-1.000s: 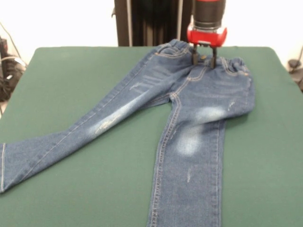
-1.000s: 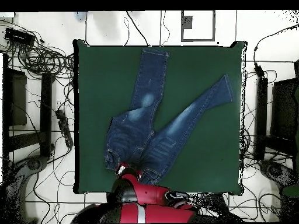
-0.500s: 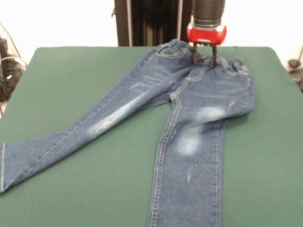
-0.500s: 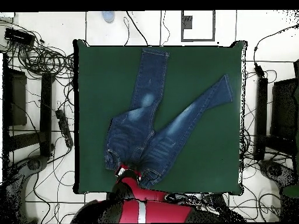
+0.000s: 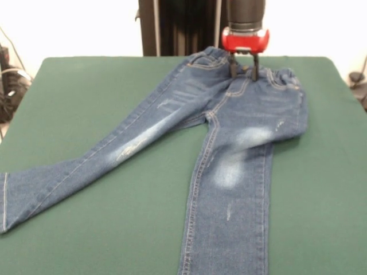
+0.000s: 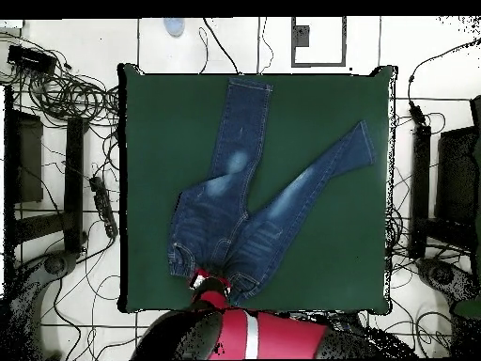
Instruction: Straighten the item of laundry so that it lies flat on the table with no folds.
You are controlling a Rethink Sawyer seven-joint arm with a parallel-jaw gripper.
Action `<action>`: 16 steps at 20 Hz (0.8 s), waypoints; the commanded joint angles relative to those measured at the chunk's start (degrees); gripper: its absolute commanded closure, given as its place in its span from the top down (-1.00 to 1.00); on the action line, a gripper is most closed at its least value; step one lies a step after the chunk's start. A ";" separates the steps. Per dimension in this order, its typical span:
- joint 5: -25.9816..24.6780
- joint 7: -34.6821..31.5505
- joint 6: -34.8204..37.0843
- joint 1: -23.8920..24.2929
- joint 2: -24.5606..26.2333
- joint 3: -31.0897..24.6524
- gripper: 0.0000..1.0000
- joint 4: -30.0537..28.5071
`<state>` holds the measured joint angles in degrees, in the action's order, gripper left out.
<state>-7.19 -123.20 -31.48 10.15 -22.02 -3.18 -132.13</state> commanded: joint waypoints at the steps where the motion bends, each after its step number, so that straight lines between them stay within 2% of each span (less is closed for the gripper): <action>1: -3.70 -1.17 12.04 1.33 12.52 4.33 1.00 0.79; 6: -8.60 1.99 14.26 5.31 11.22 8.83 1.00 3.00; 9: -13.23 4.32 17.01 9.68 11.20 10.33 1.00 6.28; 16: -20.26 5.52 23.22 14.77 8.28 11.00 1.00 9.46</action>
<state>-25.69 -123.20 -30.11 21.66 -18.40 1.76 -131.57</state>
